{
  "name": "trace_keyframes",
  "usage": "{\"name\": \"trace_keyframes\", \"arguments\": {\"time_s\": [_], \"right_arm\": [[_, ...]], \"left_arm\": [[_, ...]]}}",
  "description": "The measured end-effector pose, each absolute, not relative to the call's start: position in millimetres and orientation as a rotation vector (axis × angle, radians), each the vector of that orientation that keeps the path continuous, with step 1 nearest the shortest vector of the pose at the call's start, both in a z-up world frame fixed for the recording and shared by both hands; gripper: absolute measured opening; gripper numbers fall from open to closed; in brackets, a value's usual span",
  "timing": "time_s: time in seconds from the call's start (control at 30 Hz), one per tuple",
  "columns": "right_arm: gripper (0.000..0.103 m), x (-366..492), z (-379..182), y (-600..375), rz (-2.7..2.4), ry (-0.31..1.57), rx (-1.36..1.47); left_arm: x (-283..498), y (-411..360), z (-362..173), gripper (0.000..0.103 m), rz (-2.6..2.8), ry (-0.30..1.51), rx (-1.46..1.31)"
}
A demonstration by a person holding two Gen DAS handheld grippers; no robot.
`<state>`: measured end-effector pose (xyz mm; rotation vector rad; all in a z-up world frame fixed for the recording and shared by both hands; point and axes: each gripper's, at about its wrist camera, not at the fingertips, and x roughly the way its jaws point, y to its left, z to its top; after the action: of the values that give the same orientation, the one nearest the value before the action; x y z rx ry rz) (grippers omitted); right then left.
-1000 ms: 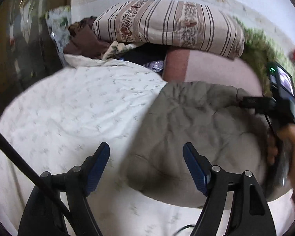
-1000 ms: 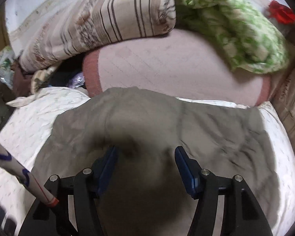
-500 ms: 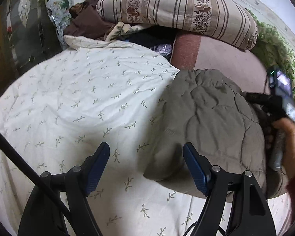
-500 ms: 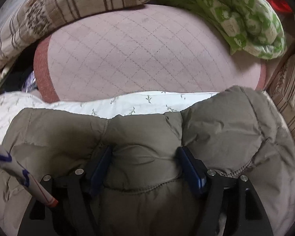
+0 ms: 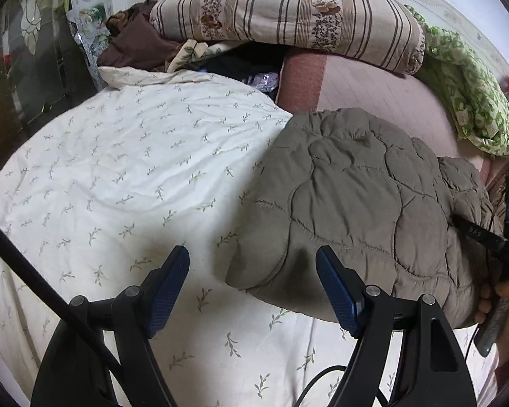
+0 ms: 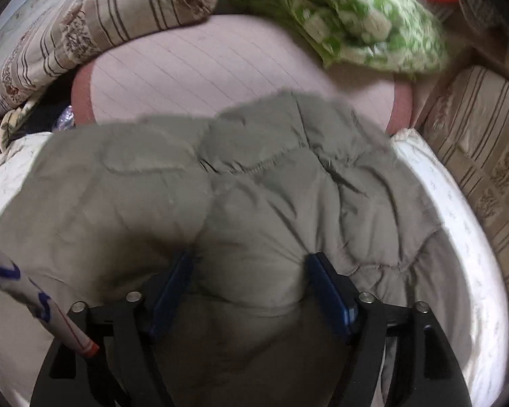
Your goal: Fold large clothes
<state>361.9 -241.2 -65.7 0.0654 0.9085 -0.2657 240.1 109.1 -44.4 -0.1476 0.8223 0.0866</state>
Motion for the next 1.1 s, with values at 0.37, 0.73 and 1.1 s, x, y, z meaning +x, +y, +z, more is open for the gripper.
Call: {"name": "trace_keyframes", "arguments": {"time_s": [0.37, 0.73, 1.1], "right_arm": [[0.086, 348.4, -6.9, -178.3, -0.226, 0.853, -0.014], [0.095, 383.1, -51.6, -108.7, -0.094, 0.960, -0.014], [0.093, 323.5, -48.2, -249.6, -0.352, 0.917, 0.044]], "left_arm": [[237.2, 106.4, -40.0, 0.076, 0.084, 0.821, -0.152], [235.0, 106.3, -35.2, 0.076, 0.075, 0.828, -0.154], [237.2, 101.0, -41.3, 0.076, 0.076, 0.853, -0.153]]}}
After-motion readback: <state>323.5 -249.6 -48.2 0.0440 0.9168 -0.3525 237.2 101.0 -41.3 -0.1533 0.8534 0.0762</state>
